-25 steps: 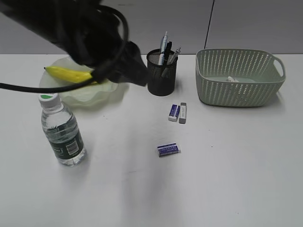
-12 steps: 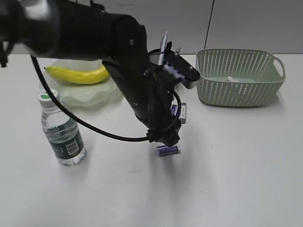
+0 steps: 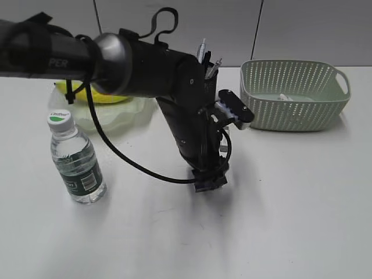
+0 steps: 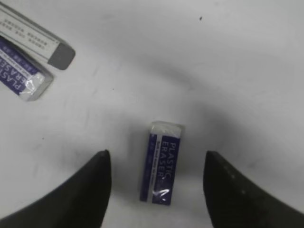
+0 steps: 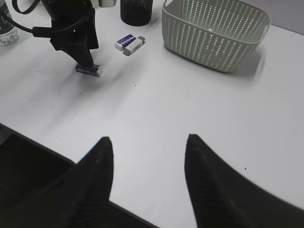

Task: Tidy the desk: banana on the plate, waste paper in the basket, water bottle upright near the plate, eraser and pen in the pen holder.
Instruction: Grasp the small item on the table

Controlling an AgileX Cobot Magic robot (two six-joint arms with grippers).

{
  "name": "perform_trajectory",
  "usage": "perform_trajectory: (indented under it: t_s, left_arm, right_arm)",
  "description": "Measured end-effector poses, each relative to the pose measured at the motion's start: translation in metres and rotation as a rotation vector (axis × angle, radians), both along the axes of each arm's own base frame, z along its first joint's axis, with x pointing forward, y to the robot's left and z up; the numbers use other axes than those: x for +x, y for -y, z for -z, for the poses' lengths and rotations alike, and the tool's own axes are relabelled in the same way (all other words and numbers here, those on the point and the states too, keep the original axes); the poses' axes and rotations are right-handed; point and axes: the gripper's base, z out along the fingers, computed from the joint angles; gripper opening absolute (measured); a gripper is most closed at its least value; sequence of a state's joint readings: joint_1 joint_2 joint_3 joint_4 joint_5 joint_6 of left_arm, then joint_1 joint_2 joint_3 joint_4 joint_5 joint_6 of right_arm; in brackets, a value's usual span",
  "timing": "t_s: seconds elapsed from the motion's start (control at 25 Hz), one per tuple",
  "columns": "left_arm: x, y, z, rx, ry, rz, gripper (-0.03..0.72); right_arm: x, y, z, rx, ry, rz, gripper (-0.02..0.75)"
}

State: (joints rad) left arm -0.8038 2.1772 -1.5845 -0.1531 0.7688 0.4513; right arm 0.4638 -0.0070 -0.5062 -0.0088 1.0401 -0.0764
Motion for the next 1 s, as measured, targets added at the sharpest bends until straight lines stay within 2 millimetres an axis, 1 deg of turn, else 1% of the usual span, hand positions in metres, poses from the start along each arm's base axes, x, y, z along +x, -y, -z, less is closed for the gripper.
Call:
perform_trajectory:
  t_s: [0.32, 0.48, 0.56, 0.64, 0.72, 0.76, 0.88, 0.92, 1.0]
  left_arm:
    - [0.002, 0.0, 0.027, 0.056, -0.03, 0.011, 0.456]
    - [0.004, 0.0, 0.032, 0.076, -0.013, 0.026, 0.402]
    - [0.005, 0.0, 0.032, 0.078, -0.008, 0.03, 0.37]
    - [0.006, 0.0, 0.032, 0.08, -0.004, 0.032, 0.309]
    - [0.007, 0.001, 0.031, 0.08, 0.001, 0.035, 0.189]
    - [0.007, 0.002, 0.029, 0.084, -0.001, 0.039, 0.173]
    - [0.003, 0.009, 0.026, 0.097, -0.03, 0.05, 0.175]
    - [0.002, 0.011, 0.022, 0.098, -0.038, 0.049, 0.175]
    - [0.003, 0.015, 0.009, 0.072, -0.028, 0.021, 0.175]
  right_arm:
    - [0.0, 0.0, 0.0, 0.0, 0.0, 0.0, 0.396]
    - [0.0, 0.0, 0.0, 0.0, 0.001, 0.0, 0.396]
    - [0.0, 0.0, 0.0, 0.0, 0.001, 0.0, 0.396]
    - [0.0, 0.0, 0.0, 0.0, 0.001, 0.0, 0.396]
    - [0.0, 0.0, 0.0, 0.0, 0.001, 0.0, 0.396]
    - [0.0, 0.0, 0.0, 0.0, 0.001, 0.0, 0.396]
    - [0.0, 0.0, 0.0, 0.0, 0.001, 0.0, 0.396]
    - [0.0, 0.0, 0.0, 0.0, 0.001, 0.0, 0.396]
    - [0.0, 0.0, 0.0, 0.0, 0.001, 0.0, 0.396]
